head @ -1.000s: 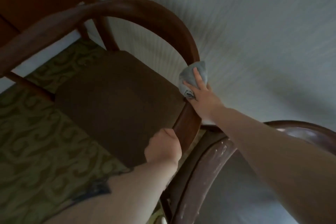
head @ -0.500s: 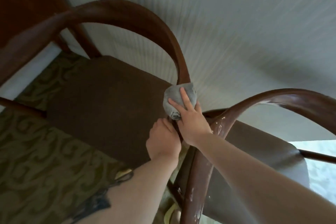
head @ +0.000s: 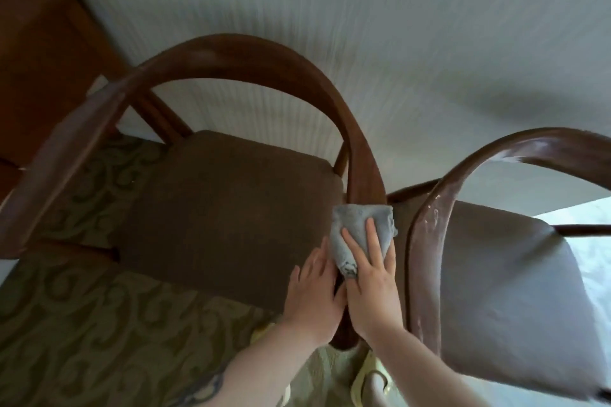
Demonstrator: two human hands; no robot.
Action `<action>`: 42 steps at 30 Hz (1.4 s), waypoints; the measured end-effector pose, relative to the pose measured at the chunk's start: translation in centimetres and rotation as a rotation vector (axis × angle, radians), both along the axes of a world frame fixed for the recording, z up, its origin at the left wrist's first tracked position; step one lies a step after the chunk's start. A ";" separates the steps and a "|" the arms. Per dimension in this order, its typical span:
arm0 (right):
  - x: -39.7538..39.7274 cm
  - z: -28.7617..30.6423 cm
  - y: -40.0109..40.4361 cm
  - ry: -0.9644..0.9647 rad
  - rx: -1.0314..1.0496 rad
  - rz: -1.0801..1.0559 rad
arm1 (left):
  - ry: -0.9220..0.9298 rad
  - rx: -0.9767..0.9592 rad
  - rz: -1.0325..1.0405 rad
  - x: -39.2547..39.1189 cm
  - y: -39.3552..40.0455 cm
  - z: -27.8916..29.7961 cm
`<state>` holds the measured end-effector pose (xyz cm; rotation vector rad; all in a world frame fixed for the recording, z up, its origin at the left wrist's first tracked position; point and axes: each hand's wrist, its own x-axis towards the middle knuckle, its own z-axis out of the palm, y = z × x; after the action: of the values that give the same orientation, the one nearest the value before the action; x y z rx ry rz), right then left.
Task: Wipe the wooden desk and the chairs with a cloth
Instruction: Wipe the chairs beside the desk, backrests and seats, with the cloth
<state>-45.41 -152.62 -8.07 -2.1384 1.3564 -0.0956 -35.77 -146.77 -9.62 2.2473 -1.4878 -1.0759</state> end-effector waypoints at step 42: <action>1.2 1.7 -5.7 0.247 -0.111 0.201 | 0.914 -0.086 1.232 -1.8 -6.9 2.1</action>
<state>-44.23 -158.36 -6.33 -2.4315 1.2858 0.1840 -37.54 -153.66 -7.50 1.6216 0.2326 -1.1838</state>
